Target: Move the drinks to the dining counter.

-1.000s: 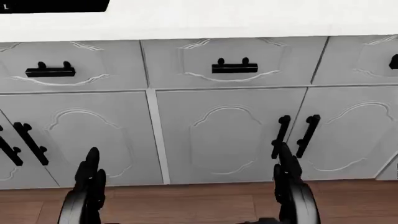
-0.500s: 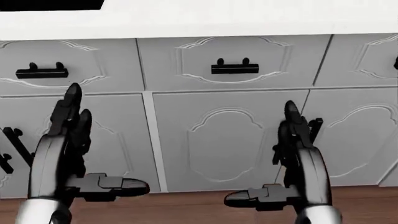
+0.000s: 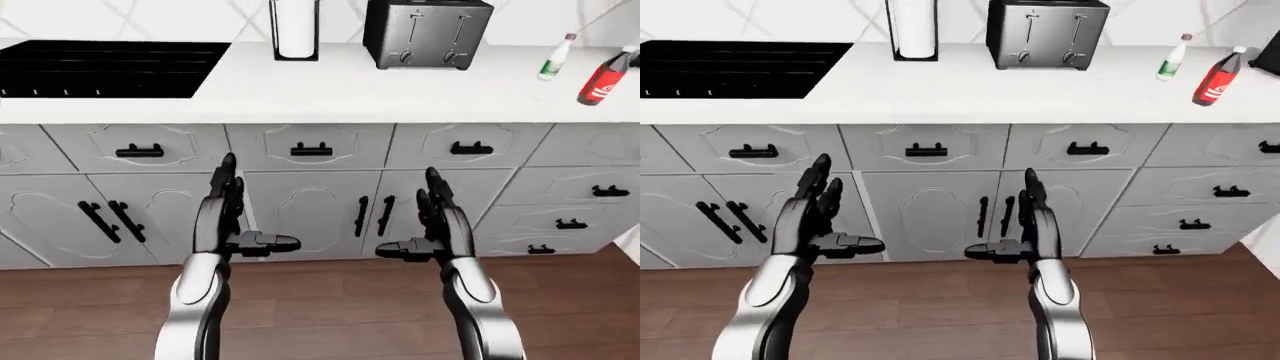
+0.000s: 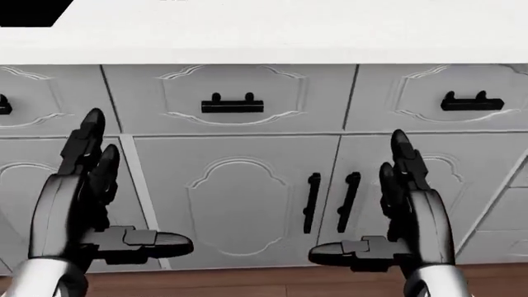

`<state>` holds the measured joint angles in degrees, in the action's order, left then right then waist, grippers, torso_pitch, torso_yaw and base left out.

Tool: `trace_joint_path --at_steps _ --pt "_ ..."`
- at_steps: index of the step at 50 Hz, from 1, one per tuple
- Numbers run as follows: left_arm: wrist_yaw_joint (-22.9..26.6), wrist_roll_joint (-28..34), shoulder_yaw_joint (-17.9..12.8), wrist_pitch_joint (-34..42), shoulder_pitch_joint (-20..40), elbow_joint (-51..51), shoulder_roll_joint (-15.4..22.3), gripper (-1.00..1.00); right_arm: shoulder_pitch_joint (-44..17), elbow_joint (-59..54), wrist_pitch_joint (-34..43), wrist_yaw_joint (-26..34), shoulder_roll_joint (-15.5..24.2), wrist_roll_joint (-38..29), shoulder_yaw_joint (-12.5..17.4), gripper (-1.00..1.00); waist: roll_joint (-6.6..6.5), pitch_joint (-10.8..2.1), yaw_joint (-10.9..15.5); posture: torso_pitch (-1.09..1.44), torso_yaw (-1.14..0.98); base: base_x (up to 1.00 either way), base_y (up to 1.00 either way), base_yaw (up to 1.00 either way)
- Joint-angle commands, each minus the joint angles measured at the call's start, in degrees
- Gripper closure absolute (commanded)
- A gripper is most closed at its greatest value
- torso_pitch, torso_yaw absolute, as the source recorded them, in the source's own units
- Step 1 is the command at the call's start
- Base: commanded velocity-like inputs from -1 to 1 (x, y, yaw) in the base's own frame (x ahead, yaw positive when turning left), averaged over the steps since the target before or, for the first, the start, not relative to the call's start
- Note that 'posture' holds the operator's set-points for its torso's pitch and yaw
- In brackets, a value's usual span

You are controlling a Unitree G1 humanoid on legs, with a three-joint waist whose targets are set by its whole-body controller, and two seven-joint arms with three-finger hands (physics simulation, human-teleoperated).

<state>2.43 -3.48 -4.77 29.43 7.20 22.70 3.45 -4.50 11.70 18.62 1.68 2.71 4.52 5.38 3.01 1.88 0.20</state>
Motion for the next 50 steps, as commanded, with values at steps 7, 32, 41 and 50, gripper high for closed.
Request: trace_joint_path --at_steps 7,32,41,50 --pt "-0.42 0.62 -1.41 -2.22 1.78 2.65 0.71 -1.0 -2.06 4.9 0.07 0.16 -0.23 0.1 -1.32 -1.0 -4.19 0.16 0.55 0.0 0.0 0.0 -0.73 0.0" --pt "-0.62 -0.06 -1.83 -2.97 1.55 2.36 0.71 -1.0 -1.56 5.68 -0.19 0.45 -0.46 -0.38 -1.72 -1.0 -5.05 0.36 0.55 0.0 0.0 0.0 -0.73 0.0" --pt "-0.77 -0.72 -2.29 -1.42 1.59 4.16 0.97 -1.0 -1.41 9.4 2.68 0.28 -0.45 -0.67 -1.83 -1.0 -5.93 -1.39 1.54 0.0 0.0 0.0 -0.73 0.0" --pt "-1.22 -2.2 -3.49 -0.78 1.9 5.07 1.28 -1.0 -2.35 10.51 3.84 0.39 -0.24 -0.54 -1.42 -1.0 -0.53 -1.28 0.36 0.0 0.0 0.0 -0.73 0.0"
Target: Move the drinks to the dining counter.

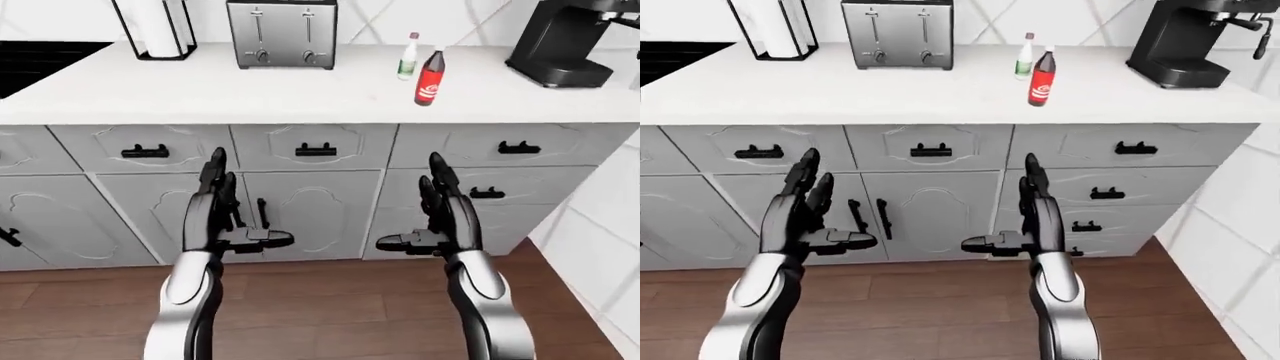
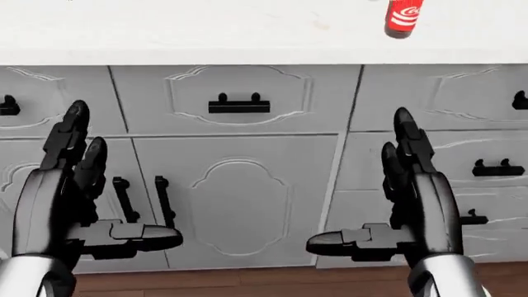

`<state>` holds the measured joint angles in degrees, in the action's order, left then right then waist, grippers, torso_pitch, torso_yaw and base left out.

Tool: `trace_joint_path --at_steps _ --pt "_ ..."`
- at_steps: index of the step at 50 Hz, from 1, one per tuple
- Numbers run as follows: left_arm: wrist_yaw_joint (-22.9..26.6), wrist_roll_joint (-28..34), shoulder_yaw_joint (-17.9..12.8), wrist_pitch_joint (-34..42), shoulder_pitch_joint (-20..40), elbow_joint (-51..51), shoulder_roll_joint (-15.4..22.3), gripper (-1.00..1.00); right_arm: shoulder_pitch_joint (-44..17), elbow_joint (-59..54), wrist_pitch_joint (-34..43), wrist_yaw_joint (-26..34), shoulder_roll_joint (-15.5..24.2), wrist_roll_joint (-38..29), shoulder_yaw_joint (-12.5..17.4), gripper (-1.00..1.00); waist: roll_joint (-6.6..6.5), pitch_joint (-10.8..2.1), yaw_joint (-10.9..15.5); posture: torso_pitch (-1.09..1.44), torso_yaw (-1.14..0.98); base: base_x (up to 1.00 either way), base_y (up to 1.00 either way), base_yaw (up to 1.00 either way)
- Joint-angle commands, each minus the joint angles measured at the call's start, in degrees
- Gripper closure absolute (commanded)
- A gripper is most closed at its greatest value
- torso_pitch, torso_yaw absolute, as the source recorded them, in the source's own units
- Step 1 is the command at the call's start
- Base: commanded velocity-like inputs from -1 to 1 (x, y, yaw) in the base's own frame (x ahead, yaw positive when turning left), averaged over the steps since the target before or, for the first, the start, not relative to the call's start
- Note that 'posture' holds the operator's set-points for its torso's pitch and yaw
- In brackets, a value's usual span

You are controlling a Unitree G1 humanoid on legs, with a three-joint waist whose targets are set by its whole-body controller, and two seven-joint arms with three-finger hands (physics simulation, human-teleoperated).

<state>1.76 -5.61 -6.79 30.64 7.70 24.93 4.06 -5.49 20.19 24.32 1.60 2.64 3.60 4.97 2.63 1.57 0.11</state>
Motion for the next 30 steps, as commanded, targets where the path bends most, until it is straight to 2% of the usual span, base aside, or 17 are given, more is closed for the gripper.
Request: trace_joint_path --at_steps 1,4,8,9,10,11,12,15,18,19,20,21,22,23,25,30 --pt "-0.59 -0.12 -1.54 -2.23 1.47 2.48 0.72 -1.0 -1.6 1.55 -2.12 0.48 -0.13 0.39 -0.93 -1.0 -0.84 -0.8 0.49 0.0 0.0 0.0 -0.73 0.0" --pt "-0.76 -0.07 -1.21 -1.94 1.73 2.59 0.83 -1.0 -1.82 1.9 -1.63 0.39 -0.08 0.49 -0.87 -1.0 -2.56 0.18 0.55 0.0 0.0 0.0 -0.73 0.0" --pt "-0.8 -0.21 -1.38 -1.49 1.9 2.91 1.0 -1.0 -2.04 1.43 -1.88 0.4 -0.02 0.59 -0.75 -1.0 -4.36 0.37 0.82 0.0 0.0 0.0 -0.73 0.0" --pt "-0.75 -0.25 -1.47 -1.5 2.01 2.8 1.08 -1.0 -1.97 2.44 -1.05 0.27 -0.03 0.67 -0.8 -1.0 -5.14 0.15 0.9 0.0 0.0 0.0 -0.73 0.0" --pt "-0.75 -0.24 -1.47 -1.46 2.02 2.85 1.1 -1.0 -1.96 2.55 -0.98 0.27 -0.04 0.71 -0.8 -1.0 -6.94 -0.66 1.14 0.0 0.0 0.0 -0.73 0.0" --pt "-0.72 -0.2 -1.4 -1.46 2.15 2.76 1.15 -1.0 -2.07 2.1 -1.38 0.36 0.03 0.68 -0.76 -1.0 -5.04 0.06 1.99 0.0 0.0 0.0 -0.74 0.0" --pt "-0.74 -0.17 -1.35 -1.39 2.19 2.79 1.13 -1.0 -2.14 2.02 -1.44 0.37 0.06 0.71 -0.7 -1.0 -5.92 -0.3 1.47 0.0 0.0 0.0 -0.73 0.0" --pt "-0.77 -0.1 -1.2 -1.25 2.16 2.97 1.07 -1.0 -2.09 2.26 -1.34 0.36 0.06 0.7 -0.75 -1.0 -6.25 -1.73 1.47 0.0 0.0 0.0 -0.73 0.0" --pt "-0.72 -0.16 -1.34 -0.78 2.39 3.36 1.19 -1.0 -2.09 3.84 0.04 0.17 0.02 0.67 -0.95 -1.0 -3.73 -0.43 1.83 0.0 0.0 0.0 -0.73 0.0" --pt "-0.72 -0.13 -1.32 -0.82 2.43 3.27 1.18 -1.0 -2.16 3.61 -0.12 0.21 0.02 0.66 -0.93 -1.0 -2.23 -0.44 1.67 0.0 0.0 0.0 -0.73 0.0" --pt "-0.72 -0.14 -1.33 -0.74 2.47 3.36 1.19 -1.0 -2.29 3.3 -0.36 0.26 0.07 0.62 -0.88 -1.0 1.18 -1.52 1.38 0.0 0.0 0.0 -0.73 0.0" --pt "-0.71 -0.17 -1.36 -0.72 2.54 3.35 1.2 -1.0 -2.3 3.75 0.04 0.22 0.06 0.64 -0.9 -1.0 2.44 -2.51 1.19 0.0 0.0 0.0 -0.73 0.0" --pt "-0.77 -0.17 -1.3 -0.35 2.58 3.74 1.2 -1.0 -2.32 3.9 0.17 0.21 0.06 0.59 -0.97 -1.0 0.27 -0.71 0.5 0.0 0.0 0.0 -0.73 0.0" --pt "-0.77 -0.16 -1.3 -0.26 2.67 3.76 1.23 -1.0 -2.42 3.9 0.25 0.22 0.06 0.61 -0.93 -1.0 -0.07 -0.32 0.41 0.0 0.0 0.0 -0.73 0.0" --pt "-0.77 -0.1 -1.25 -0.25 2.89 3.62 1.26 -1.0 -2.81 3.54 0.17 0.23 0.13 0.63 -0.79 -1.0 -1.45 -0.52 0.26 0.0 0.0 0.0 -0.74 0.0" --pt "-0.75 -0.1 -1.32 -0.28 2.96 3.59 1.3 -1.0 -2.97 2.9 -0.32 0.24 0.13 0.58 -0.8 -1.0 -4.35 0.77 0.63 0.0 0.0 0.0 -0.74 0.0"
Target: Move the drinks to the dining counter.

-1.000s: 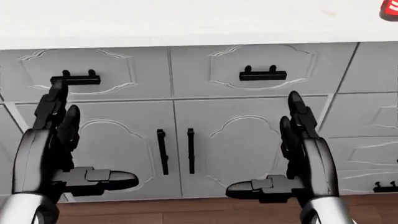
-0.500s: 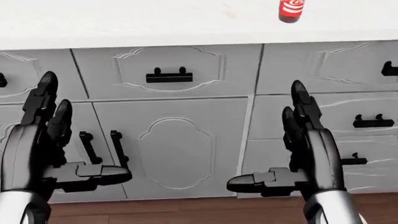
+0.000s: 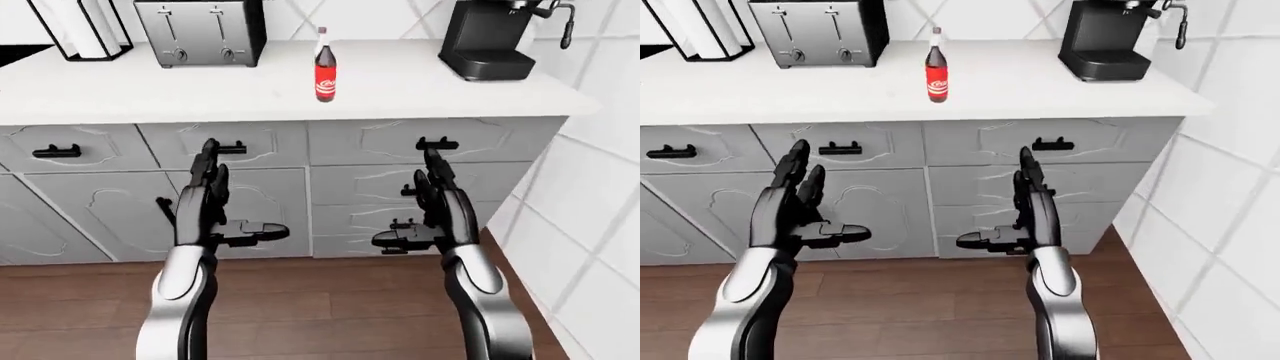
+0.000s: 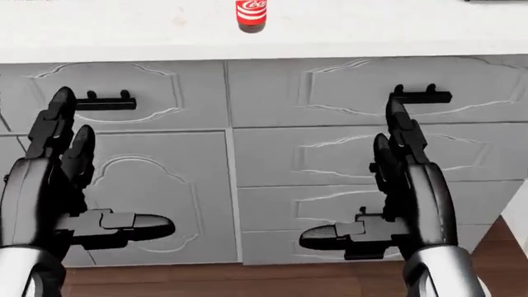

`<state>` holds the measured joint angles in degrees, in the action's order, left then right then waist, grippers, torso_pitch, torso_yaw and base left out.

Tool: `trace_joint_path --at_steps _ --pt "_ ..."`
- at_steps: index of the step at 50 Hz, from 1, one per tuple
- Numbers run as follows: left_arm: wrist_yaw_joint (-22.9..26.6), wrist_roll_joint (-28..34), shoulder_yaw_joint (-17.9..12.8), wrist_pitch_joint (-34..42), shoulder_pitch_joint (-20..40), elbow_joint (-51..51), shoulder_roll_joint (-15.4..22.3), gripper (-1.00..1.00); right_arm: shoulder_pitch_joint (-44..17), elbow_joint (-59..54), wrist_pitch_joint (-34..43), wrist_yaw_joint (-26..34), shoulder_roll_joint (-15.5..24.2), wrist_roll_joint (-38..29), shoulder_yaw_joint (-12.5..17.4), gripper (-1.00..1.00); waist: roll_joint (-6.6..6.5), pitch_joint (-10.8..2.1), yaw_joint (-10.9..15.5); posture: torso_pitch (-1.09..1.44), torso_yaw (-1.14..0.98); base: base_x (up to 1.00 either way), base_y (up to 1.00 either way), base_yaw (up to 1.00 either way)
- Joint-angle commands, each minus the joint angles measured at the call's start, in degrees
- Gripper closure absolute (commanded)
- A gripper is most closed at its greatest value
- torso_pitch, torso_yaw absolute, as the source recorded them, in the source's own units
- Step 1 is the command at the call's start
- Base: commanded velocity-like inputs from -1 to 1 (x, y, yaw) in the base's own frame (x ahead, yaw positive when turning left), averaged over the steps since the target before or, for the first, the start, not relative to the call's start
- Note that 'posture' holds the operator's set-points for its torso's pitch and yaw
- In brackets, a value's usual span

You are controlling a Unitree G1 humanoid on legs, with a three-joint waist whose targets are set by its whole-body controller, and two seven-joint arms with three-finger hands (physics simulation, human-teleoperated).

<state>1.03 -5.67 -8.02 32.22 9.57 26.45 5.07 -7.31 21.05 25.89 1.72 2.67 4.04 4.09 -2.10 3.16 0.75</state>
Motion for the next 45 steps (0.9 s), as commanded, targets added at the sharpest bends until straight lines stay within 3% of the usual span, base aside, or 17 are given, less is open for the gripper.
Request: trace_joint_path --at_steps 1,3,4,7,9,11,13,14,17,18,21,35,38,39,40,41,45 --pt "0.03 -0.01 -0.12 -2.23 1.04 1.72 0.29 -1.0 -1.07 2.15 -1.81 0.09 0.08 0.11 0.01 -1.0 -0.29 -0.79 0.05 0.0 0.0 0.0 -0.73 0.0" --pt "0.06 0.01 -0.06 -2.29 0.92 1.78 0.26 -1.0 -0.9 2.39 -1.75 0.06 0.04 0.03 -0.1 -1.0 -3.11 -2.0 0.63 0.0 0.0 0.0 -0.73 0.0" --pt "-0.03 0.01 -0.03 -1.89 0.96 2.15 0.25 -1.0 -0.96 2.31 -1.81 0.1 0.03 0.08 -0.07 -1.0 -1.07 -1.04 1.37 0.0 0.0 0.0 -0.66 0.0" --pt "0.03 -0.02 -0.13 -2.1 0.97 1.92 0.25 -1.0 -0.75 2.62 -1.71 0.12 -0.02 0.08 -0.2 -1.0 -1.71 -2.89 0.92 0.0 0.0 0.0 -0.66 0.0" --pt "0.0 -0.02 -0.12 -2.0 0.95 2.06 0.26 -1.0 -0.69 2.82 -1.57 0.1 -0.05 0.0 -0.3 -1.0 -0.95 -2.98 1.02 0.0 0.0 0.0 -0.66 0.0" --pt "0.0 0.0 -0.18 -2.14 1.04 1.85 0.31 -1.0 -0.72 2.24 -2.38 0.28 -0.08 0.13 -0.17 -1.0 0.56 -2.02 1.12 0.0 0.0 0.0 -0.48 0.0" --pt "-0.03 -0.28 -0.54 -1.39 1.2 2.62 0.5 -1.0 -0.69 3.44 -1.75 0.29 -0.2 0.57 -0.21 -1.0 8.44 -2.48 0.44 0.0 0.0 0.0 -0.09 0.0" --pt "-0.03 -0.36 -0.61 -1.09 1.23 2.96 0.56 -1.0 -0.45 4.47 -1.25 0.62 -0.22 0.97 -0.4 -1.0 6.88 -1.14 0.34 0.0 0.0 0.0 0.0 0.0" --pt "-0.11 -0.38 -0.71 -0.3 2.12 3.02 0.88 -1.0 -0.44 4.6 -1.58 1.68 0.09 0.22 -0.87 -1.0 6.04 -1.97 0.03 0.0 0.0 0.0 0.0 0.0" --pt "-0.16 -0.36 -0.54 0.31 2.45 3.5 0.94 -1.0 -0.57 5.14 -1.08 1.98 0.17 0.26 -0.84 -1.0 5.67 -2.99 0.43 0.0 0.0 0.0 0.0 0.43" --pt "0.01 -0.22 -0.17 0.51 2.43 3.61 0.84 -1.0 -1.18 4.06 -1.39 2.34 0.26 0.16 -0.55 -1.0 4.98 -2.32 -0.23 0.0 0.0 0.0 0.0 0.65" --pt "-0.52 -2.39 0.11 5.92 6.64 4.95 1.46 -1.0 -3.86 6.25 2.39 2.31 1.04 0.82 0.57 -1.0 1.23 -2.17 -0.22 0.0 0.0 0.0 0.0 0.92" --pt "-0.42 -2.46 0.15 6.68 7.91 4.49 1.79 -1.0 -4.71 5.76 2.42 2.05 1.02 0.21 0.02 -1.0 -1.05 -2.33 -0.08 0.0 0.0 0.0 0.0 0.69" --pt "-0.33 -2.35 0.41 7.29 8.26 4.84 1.95 -1.0 -5.23 5.3 2.42 1.98 1.02 0.06 -0.07 -1.0 -2.94 -3.11 0.28 0.0 0.0 0.0 0.0 0.52" --pt "-0.34 -2.3 0.53 8.4 8.91 5.3 2.09 -1.0 -5.86 5.27 2.85 1.85 1.17 -0.27 -0.14 -1.0 -3.54 -3.9 0.35 0.0 0.0 0.0 0.0 0.38" --pt "-0.26 -2.67 0.22 9.42 9.9 5.42 2.23 -1.0 -6.74 5.61 3.88 1.53 1.24 -0.34 0.02 -1.0 -1.96 -1.63 -0.97 0.0 0.0 0.0 0.0 0.0" --pt "-0.61 -3.19 -0.08 11.58 11.99 5.82 2.82 -1.0 -8.56 6.6 6.78 0.46 1.59 -0.03 0.68 -1.0 0.11 -1.95 -1.3 0.0 0.0 0.0 0.0 0.0"
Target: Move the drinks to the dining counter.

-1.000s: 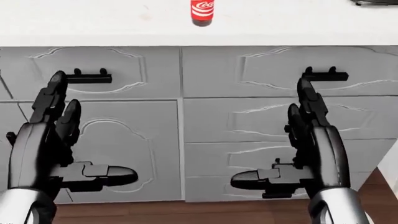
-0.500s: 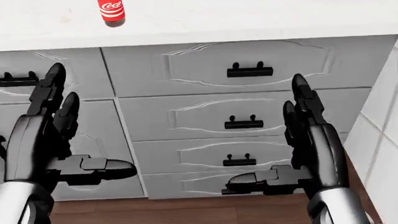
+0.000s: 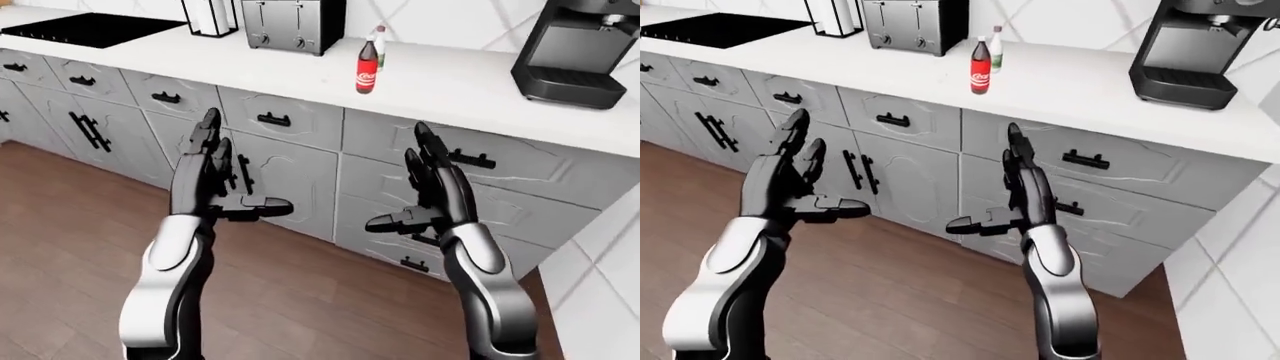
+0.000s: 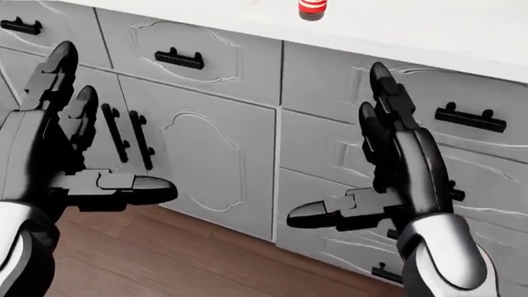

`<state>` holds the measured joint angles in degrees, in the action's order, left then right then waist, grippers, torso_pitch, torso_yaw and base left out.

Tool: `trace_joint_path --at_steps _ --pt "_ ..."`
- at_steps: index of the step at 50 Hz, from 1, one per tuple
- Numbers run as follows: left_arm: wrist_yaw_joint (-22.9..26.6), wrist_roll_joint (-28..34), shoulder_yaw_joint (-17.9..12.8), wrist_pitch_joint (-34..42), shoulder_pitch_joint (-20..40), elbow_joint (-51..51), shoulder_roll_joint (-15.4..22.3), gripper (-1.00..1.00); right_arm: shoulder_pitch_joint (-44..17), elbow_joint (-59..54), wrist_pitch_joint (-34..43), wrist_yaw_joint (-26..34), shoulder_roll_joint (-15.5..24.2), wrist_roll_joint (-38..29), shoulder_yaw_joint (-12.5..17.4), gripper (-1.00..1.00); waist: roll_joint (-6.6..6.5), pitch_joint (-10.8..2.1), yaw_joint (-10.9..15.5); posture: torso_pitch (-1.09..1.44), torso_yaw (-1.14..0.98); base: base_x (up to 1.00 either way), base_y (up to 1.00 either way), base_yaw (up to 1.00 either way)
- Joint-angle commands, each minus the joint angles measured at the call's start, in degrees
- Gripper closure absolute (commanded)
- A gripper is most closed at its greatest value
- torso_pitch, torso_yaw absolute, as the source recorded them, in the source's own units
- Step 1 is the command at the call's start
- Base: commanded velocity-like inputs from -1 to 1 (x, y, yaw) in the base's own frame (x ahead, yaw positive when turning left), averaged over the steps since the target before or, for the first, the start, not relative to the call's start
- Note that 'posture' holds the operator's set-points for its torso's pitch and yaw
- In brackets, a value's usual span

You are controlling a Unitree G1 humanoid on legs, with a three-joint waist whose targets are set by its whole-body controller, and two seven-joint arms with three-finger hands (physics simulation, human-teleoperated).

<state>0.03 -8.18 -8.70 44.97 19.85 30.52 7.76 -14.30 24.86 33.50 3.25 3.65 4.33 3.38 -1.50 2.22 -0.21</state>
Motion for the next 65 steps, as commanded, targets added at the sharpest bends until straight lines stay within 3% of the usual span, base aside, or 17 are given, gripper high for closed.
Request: trace_joint_path --at_steps 1,10,13,15,16,18,28,31,32,33,40,43,45,46,47,61,65 --pt "0.32 -0.67 0.62 -0.85 1.91 1.84 0.22 -1.0 -1.84 3.17 -0.27 -1.19 0.76 -0.22 1.55 -1.0 -0.18 -2.01 0.03 0.0 0.0 0.14 -0.13 0.0" --pt "-0.66 -0.81 0.89 3.4 6.42 2.69 1.12 -1.0 -5.62 7.03 5.65 -2.3 2.69 1.91 3.76 -1.0 0.96 -0.54 1.79 0.0 0.0 0.33 -0.25 0.0" --pt "-0.85 -0.78 1.04 4.19 7.63 2.6 1.19 -1.0 -7.01 7.86 7.23 -2.92 3.38 2.7 4.27 -1.0 3.33 -0.59 2.41 0.0 0.0 0.35 -0.27 0.0" --pt "-0.8 -0.81 0.88 4.26 7.44 2.99 1.25 -1.0 -6.76 8.6 7.65 -2.87 3.74 2.67 4.09 -1.0 7.47 -1.64 2.11 0.0 0.0 0.36 -0.26 0.0" --pt "-0.79 -0.84 0.77 4.32 7.4 3.09 1.3 -1.0 -7.06 9.22 8.43 -2.88 3.96 2.71 4.13 -1.0 5.32 -0.68 1.64 0.0 0.0 0.44 -0.29 0.0" --pt "-0.8 -1.02 0.49 4.72 7.77 3.28 1.52 -1.0 -8.03 9.39 9.19 -2.84 4.31 2.71 4.26 -1.0 4.96 0.12 1.69 0.0 0.0 0.47 -0.3 0.0" --pt "-1.19 -2.09 -0.3 4.95 7.59 4.1 2.11 -1.0 -10.63 7.97 9.84 -2.7 4.68 1.92 3.73 -1.0 0.69 -0.49 0.36 0.0 0.0 0.5 -0.3 0.0" --pt "-1.32 -2.17 -0.31 5.26 7.38 4.73 2.19 -1.0 -12.17 8.72 11.74 -2.92 4.96 2.05 3.88 -1.0 -2.36 -1.46 0.09 0.0 0.0 0.5 -0.3 0.0" --pt "-1.35 -2.2 -0.27 5.37 7.37 4.87 2.19 -1.0 -12.24 8.39 11.48 -2.88 4.93 2.06 3.89 -1.0 -0.64 -0.07 1.07 0.0 0.0 0.51 -0.3 0.0" --pt "-1.35 -2.2 -0.24 5.42 7.35 4.96 2.21 -1.0 -12.36 8.36 11.54 -2.88 4.96 2.08 3.91 -1.0 -1.62 0.8 0.21 0.0 0.0 0.51 -0.3 0.0" --pt "-1.33 -1.85 0.02 5.82 7.7 5.07 2.26 -1.0 -13.13 8.07 12.04 -3.1 5.34 2.84 4.66 -1.0 -0.71 -0.74 1.99 0.0 0.0 0.5 -0.3 0.0" --pt "-1.2 -1.81 -0.01 5.86 8.03 4.9 2.33 -1.0 -13.52 8.21 12.39 -3.3 5.56 2.95 4.51 -1.0 1.77 -1.3 2.42 0.0 0.0 0.51 -0.3 0.0" --pt "-1.21 -2.01 -0.31 6.65 8.38 5.51 2.49 -1.0 -14.11 8.52 13.03 -3.46 5.68 3.05 4.39 -1.0 6.22 -2.61 1.65 0.0 0.0 0.5 -0.3 0.0" --pt "-1.23 -2.07 -0.4 6.88 8.46 5.69 2.56 -1.0 -14.18 8.62 13.15 -3.51 5.71 3.04 4.34 -1.0 4.59 -1.43 1.3 0.0 0.0 0.51 -0.3 0.0" --pt "-1.29 -2.35 -0.78 7.62 8.58 6.44 2.71 -1.0 -14.48 9.27 13.88 -3.66 5.73 3.08 4.25 -1.0 5.28 0.03 1.72 0.0 0.0 0.52 -0.29 0.0" --pt "-1.37 -5.57 -4.15 8.54 6.12 9.97 4.67 -1.0 -16.03 11.21 15.34 -3.08 5.07 1.54 2.72 -1.0 4.04 -1.54 2.08 0.0 0.0 0.43 0.09 0.0" --pt "-1.03 -6.85 -5.87 9.14 2.87 13.52 4.98 -1.0 -15.95 11.97 15.47 -2.85 4.63 1.83 2.7 -1.0 1.38 -2.31 2.54 0.0 0.0 0.0 0.29 0.0"
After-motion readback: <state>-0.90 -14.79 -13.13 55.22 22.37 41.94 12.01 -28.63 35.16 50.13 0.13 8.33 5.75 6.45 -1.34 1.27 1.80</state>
